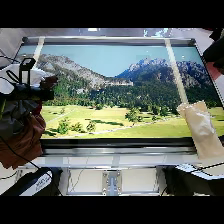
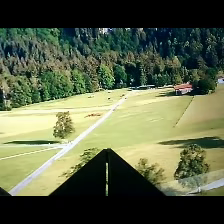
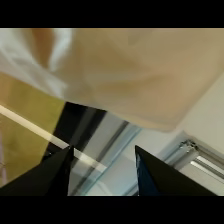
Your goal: Fold the shirts.
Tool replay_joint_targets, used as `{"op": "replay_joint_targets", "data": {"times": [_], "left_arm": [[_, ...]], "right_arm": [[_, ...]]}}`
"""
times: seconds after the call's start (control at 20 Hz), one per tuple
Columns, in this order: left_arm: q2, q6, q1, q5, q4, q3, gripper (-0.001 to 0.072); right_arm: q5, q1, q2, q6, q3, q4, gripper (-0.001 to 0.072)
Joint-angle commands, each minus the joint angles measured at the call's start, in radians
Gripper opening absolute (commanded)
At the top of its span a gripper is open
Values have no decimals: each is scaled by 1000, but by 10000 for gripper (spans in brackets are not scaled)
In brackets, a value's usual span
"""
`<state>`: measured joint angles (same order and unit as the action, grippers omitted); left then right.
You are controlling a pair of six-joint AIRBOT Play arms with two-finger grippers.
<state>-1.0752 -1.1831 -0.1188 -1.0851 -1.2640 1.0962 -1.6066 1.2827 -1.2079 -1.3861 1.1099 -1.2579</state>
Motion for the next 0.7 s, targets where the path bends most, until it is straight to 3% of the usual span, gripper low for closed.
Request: {"op": "replay_joint_targets", "data": {"times": [0.0,0.1,0.2,0.25,0.3,0.35,0.5,0.65], "left_arm": [[0,1,1,0,9,0,11],[0,1,1,0,9,0,11],[0,0,1,0,10,0,11],[0,0,1,0,14,0,11],[0,0,1,0,22,0,11],[0,0,1,0,32,0,12],[0,0,1,-6,47,0,11],[0,0,1,-11,46,0,12]], "right_arm": [[-44,14,64,-58,74,285,437],[25,-39,129,-55,112,501,366],[71,-164,183,65,116,639,366],[60,-243,199,129,116,674,310],[29,-332,211,185,116,697,114],[6,-436,218,227,115,697,23],[16,-718,217,286,115,631,21],[73,-930,217,284,115,409,12]]}}
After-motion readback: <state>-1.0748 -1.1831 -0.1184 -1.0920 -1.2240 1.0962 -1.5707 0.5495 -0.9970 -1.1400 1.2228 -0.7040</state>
